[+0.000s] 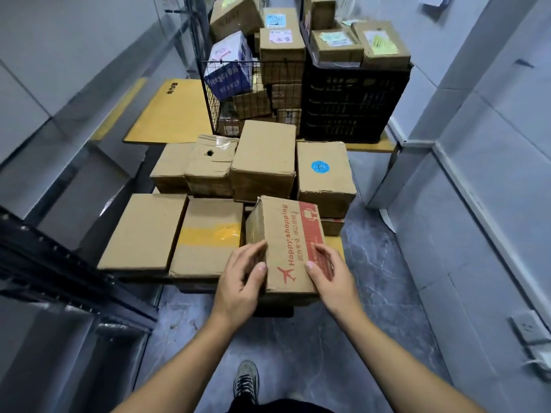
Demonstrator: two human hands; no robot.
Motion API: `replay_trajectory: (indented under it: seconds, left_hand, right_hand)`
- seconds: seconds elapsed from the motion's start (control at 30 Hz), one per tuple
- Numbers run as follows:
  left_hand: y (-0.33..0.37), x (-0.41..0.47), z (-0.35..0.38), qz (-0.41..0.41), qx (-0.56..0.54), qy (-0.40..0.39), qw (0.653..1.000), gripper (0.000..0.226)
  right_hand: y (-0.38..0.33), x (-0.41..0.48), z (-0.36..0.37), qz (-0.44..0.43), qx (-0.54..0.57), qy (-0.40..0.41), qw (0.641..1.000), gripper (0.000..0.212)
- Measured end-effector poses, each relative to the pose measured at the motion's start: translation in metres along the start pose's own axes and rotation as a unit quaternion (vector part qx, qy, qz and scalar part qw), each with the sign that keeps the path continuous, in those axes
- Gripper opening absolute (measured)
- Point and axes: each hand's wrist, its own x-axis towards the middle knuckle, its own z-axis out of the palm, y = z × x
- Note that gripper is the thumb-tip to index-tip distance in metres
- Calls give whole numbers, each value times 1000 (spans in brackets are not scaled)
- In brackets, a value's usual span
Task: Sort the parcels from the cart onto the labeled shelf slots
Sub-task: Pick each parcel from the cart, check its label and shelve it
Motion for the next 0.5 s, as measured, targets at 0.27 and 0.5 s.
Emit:
replay_trajectory:
  seconds: [0.27, 0.5]
  left_hand:
    - [17, -15, 7, -49, -23, 79, 995, 44]
    - [38, -23, 2, -46, -75, 131, 987, 48]
  right_hand:
    - [-18, -3, -34, -78, 58, -46, 994, 47]
    - [-48, -2, -46, -99, 32, -146, 984, 40]
